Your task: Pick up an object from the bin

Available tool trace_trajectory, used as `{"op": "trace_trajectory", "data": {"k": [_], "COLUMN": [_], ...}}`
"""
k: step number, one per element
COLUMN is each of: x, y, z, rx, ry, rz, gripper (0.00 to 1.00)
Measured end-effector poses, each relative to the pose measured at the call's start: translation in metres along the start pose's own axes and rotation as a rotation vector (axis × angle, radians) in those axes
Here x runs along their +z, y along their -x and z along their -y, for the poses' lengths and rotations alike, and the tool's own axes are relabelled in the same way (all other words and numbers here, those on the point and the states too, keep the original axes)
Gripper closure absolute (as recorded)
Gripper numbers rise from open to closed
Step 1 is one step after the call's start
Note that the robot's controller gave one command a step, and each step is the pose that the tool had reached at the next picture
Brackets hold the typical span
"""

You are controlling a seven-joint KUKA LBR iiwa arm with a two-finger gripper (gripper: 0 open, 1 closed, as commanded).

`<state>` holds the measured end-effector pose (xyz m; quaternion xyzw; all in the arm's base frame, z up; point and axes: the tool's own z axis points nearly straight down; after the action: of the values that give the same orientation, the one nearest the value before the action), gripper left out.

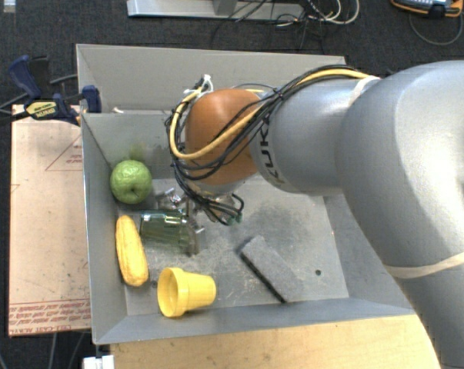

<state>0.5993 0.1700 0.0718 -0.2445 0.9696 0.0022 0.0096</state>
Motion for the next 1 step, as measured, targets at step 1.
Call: {"op": "trace_trajectory", "data": {"k": [1], "x": [0.0000], "y": [0.0001], "z": [0.0001], "rx": [0.000], "ry": [0.000], "rz": [0.001], "gripper": [1.00]}}
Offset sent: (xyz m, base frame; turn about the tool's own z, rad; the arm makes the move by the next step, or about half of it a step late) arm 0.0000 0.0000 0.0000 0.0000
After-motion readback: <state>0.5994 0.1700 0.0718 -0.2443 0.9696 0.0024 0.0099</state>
